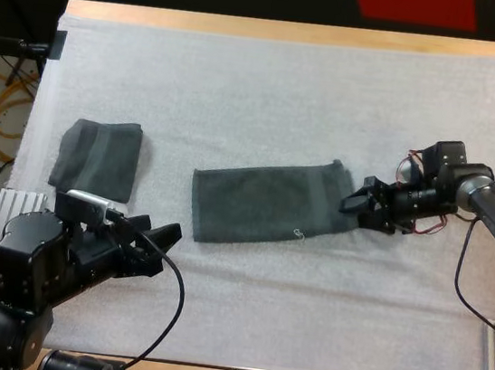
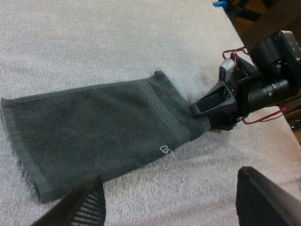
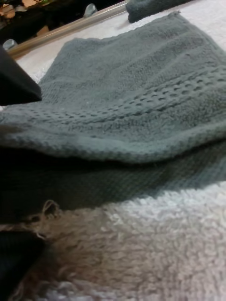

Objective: Pick towel from pile fold and stack

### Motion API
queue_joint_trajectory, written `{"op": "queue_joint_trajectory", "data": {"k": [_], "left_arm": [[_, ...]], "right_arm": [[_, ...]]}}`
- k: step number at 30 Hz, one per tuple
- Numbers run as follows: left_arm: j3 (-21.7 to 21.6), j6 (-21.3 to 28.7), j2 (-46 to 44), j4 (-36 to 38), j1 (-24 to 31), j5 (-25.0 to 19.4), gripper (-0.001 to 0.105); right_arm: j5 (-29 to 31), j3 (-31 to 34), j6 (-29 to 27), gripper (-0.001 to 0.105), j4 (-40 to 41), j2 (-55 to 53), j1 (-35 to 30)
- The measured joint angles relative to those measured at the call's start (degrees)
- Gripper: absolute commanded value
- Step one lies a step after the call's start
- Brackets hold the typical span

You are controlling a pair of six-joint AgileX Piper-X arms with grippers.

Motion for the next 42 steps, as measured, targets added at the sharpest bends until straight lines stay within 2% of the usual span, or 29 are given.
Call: {"op": "queue_joint_trajectory", "data": {"k": [3,5,6,14,18,24,32,39,42], "left_arm": [[0.00,0.00,0.00,0.00,0.00,0.00,0.058],[0.00,0.00,0.00,0.00,0.00,0.00,0.058],[0.00,0.00,0.00,0.00,0.00,0.00,0.058],[0.00,0.00,0.00,0.00,0.00,0.00,0.058],[0.00,0.00,0.00,0.00,0.00,0.00,0.058],[0.00,0.00,0.00,0.00,0.00,0.00,0.058],[0.00,0.00,0.00,0.00,0.00,0.00,0.058],[0.00,0.00,0.00,0.00,0.00,0.00,0.058],[0.00,0.00,0.00,0.00,0.00,0.00,0.058]], "right_arm": [[0.54,0.00,0.73,0.031,0.00,0.03,0.00],[1.00,0.00,1.30,0.008,0.00,0.11,0.00],[1.03,0.00,1.32,0.001,0.00,0.26,0.13],[1.56,0.00,1.47,0.000,0.00,0.04,0.14],[5.83,0.00,0.82,0.000,0.00,-2.29,0.14],[16.53,0.00,-0.74,0.000,1.69,-6.69,0.25],[34.60,0.00,-4.96,0.000,6.23,-9.88,0.25],[55.09,0.00,-10.08,0.000,9.59,-10.07,0.25],[58.34,-0.06,-11.39,0.000,10.20,-10.13,0.25]]}}
